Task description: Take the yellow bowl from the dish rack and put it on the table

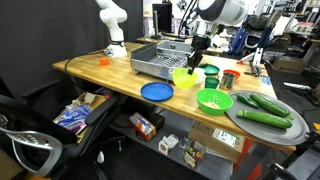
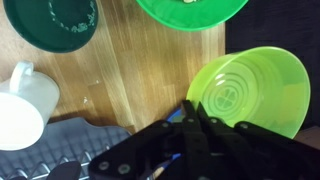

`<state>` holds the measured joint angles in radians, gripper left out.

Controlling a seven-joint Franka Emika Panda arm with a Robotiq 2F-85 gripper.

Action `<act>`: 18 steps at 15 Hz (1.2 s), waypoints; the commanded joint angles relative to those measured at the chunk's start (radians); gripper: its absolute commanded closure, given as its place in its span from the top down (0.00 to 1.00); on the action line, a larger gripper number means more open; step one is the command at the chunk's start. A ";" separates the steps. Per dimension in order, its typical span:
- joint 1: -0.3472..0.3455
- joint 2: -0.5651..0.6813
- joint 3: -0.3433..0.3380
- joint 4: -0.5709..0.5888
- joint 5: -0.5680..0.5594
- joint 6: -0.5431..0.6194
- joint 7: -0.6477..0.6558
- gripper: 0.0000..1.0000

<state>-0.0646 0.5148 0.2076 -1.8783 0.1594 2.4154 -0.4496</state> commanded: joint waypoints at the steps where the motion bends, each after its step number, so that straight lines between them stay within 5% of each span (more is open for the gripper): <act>1: 0.002 0.009 -0.002 0.007 0.008 -0.001 -0.004 0.01; 18: -0.004 0.194 -0.027 0.122 -0.023 -0.002 0.010 0.01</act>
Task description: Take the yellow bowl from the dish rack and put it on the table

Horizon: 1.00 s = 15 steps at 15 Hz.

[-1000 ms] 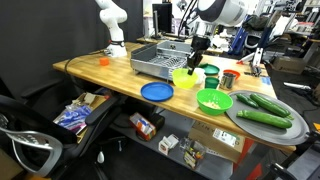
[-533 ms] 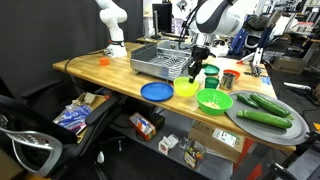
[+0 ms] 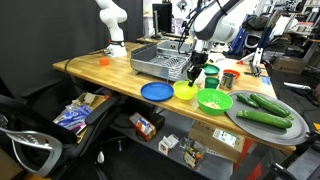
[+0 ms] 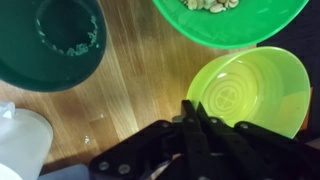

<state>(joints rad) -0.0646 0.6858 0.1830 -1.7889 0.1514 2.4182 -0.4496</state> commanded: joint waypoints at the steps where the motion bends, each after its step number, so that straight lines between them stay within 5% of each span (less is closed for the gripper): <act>1: -0.003 0.030 -0.006 0.040 -0.018 -0.008 0.013 0.01; 2: -0.006 0.037 -0.006 0.046 -0.016 -0.011 0.009 0.01; 3: -0.009 0.043 -0.004 0.052 -0.013 -0.014 0.007 0.24; 15: -0.023 -0.038 0.001 0.026 -0.026 -0.007 -0.005 0.99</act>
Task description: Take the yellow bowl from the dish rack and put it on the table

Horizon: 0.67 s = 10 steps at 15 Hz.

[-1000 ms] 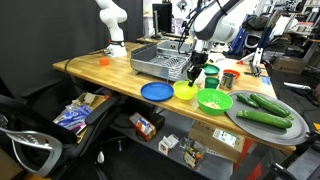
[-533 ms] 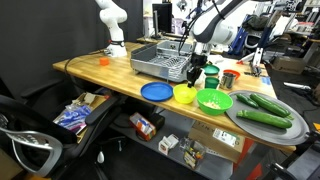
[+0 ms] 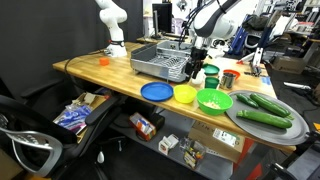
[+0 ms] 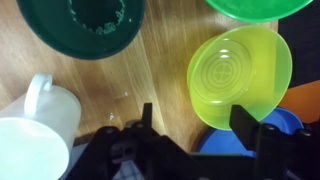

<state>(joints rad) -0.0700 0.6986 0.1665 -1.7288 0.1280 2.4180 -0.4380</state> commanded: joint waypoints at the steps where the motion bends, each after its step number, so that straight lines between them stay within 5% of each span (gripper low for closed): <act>1: -0.022 -0.069 0.026 -0.042 0.006 -0.010 -0.027 1.00; 4: -0.070 -0.140 0.106 -0.074 0.098 -0.052 -0.130 1.00; 5: -0.017 -0.090 0.050 -0.019 0.051 -0.037 -0.055 1.00; 10: -0.018 -0.089 0.051 -0.023 0.057 -0.037 -0.056 1.00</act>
